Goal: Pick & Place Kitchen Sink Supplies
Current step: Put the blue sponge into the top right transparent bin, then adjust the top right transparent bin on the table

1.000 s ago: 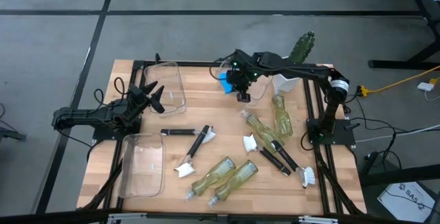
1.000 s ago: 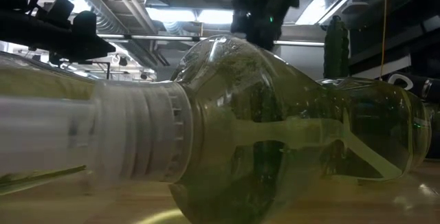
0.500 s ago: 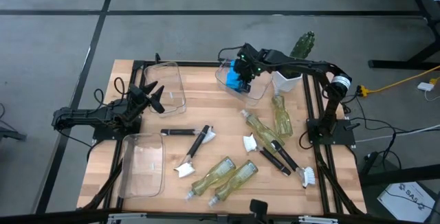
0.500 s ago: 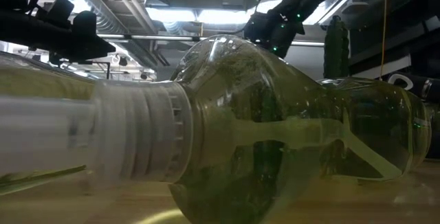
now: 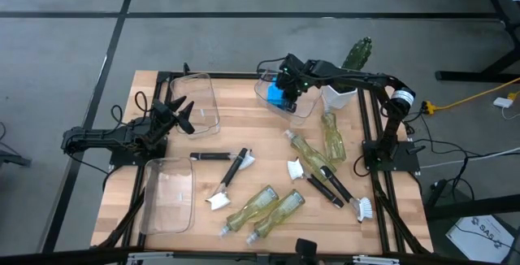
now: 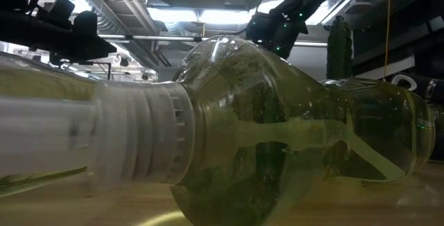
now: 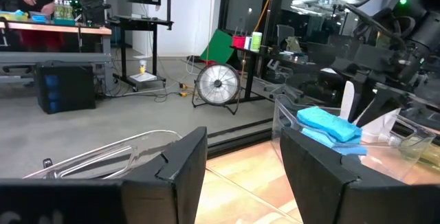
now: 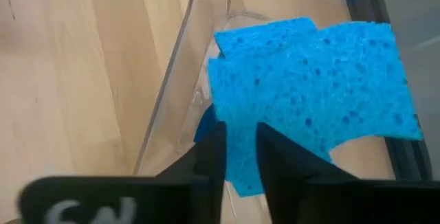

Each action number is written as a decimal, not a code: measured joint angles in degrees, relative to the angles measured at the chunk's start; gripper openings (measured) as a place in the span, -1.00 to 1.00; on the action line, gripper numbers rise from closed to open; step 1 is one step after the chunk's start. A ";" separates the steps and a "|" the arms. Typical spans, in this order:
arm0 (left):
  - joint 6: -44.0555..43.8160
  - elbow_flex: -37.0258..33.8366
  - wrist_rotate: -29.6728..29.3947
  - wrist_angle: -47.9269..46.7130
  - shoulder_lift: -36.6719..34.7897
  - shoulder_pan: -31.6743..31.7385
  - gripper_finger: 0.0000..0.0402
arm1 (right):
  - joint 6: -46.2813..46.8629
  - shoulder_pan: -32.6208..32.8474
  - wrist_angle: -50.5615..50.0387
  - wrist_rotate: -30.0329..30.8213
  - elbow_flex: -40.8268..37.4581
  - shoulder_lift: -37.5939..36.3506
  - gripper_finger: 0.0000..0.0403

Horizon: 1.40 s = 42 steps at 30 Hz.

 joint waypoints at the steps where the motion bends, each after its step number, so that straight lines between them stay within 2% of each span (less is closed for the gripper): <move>1: 0.00 0.00 0.00 0.01 0.00 0.00 -0.10 | -0.03 0.00 -0.24 0.00 0.00 0.00 -0.52; 6: 0.00 0.00 0.00 0.01 0.00 0.01 -0.10 | 0.05 0.31 -2.97 0.06 0.94 0.00 -0.23; 11: 0.00 0.00 -0.02 0.01 0.00 -0.02 -0.10 | 0.55 2.98 -4.71 0.15 2.38 -0.92 -0.10; 16: 0.00 0.00 -0.01 0.01 0.00 -0.01 -0.10 | 0.39 7.38 -4.40 0.00 0.73 -4.73 -0.10; 21: 0.00 0.00 -0.02 0.00 0.00 -0.02 -0.10 | 0.39 10.85 -1.14 -1.75 -6.59 -9.02 -0.16; 27: 0.00 -0.01 0.00 0.00 0.00 0.01 -0.10 | 3.80 11.93 7.69 -3.04 -17.47 -14.23 -0.21; 33: 0.00 -0.01 0.00 0.00 0.00 0.00 -0.10 | 9.16 11.61 9.17 -2.90 -22.27 -15.84 -0.23; 38: 0.00 -0.02 0.01 -0.01 0.00 0.00 -0.10 | 12.02 11.65 6.51 1.97 -23.79 -15.85 -0.23; 42: 0.00 0.00 -0.02 0.01 0.00 -0.02 -0.10 | 12.78 11.61 3.33 10.06 -24.15 -15.82 -0.23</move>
